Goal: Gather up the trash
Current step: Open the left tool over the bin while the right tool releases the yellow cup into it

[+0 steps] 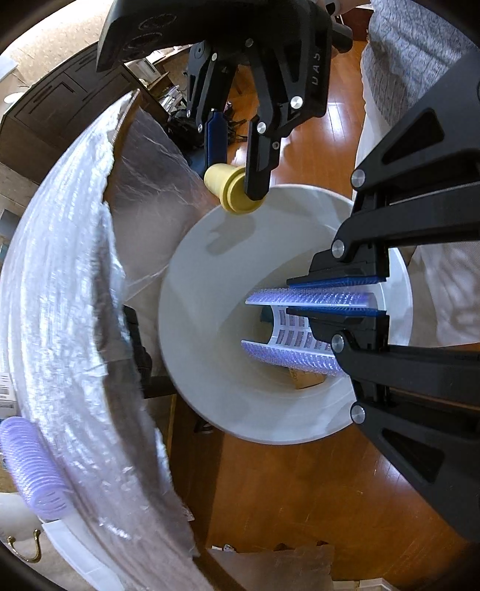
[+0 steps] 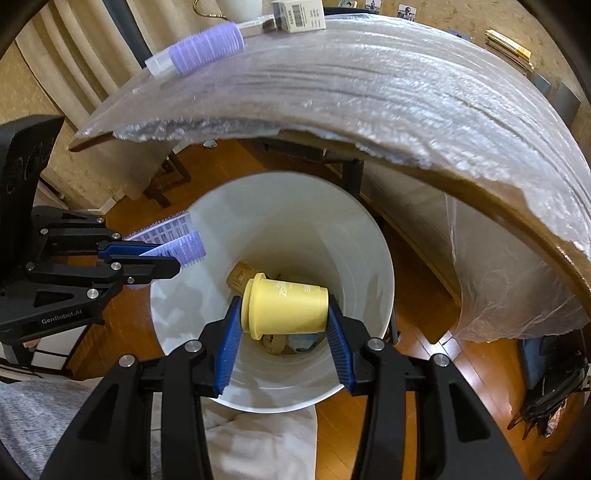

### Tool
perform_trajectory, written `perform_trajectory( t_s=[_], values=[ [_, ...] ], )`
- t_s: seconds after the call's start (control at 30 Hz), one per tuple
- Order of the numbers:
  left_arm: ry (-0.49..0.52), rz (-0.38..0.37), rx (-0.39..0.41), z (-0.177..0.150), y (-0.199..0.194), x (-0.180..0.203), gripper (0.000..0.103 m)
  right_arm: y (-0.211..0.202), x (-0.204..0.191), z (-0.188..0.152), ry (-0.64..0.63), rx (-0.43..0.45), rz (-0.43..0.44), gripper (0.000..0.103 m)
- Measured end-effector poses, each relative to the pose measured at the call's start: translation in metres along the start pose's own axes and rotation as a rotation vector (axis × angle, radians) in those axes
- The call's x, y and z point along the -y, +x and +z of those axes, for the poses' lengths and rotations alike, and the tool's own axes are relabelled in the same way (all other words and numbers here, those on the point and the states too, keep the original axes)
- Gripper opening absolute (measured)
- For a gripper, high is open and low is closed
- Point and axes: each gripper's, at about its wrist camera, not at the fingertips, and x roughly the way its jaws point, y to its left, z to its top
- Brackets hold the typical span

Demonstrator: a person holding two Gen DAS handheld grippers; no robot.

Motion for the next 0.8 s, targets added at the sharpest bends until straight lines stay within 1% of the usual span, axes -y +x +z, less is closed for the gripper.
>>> perform_trajectory(
  t_s=[0.4, 0.53, 0.8],
  values=[
    [0.023, 0.027, -0.037, 0.002, 0.024, 0.002, 0.011, 0.023, -0.010, 0.001, -0.011, -0.040, -0.023, 0.043],
    [0.031, 0.031, -0.050, 0.001, 0.027, -0.004, 0.011, 0.027, -0.012, 0.001, -0.013, -0.048, -0.031, 0.043],
    [0.041, 0.046, -0.064, 0.000, 0.030, 0.004, 0.011, 0.037, -0.013, 0.001, -0.016, -0.059, -0.044, 0.043]
  ],
)
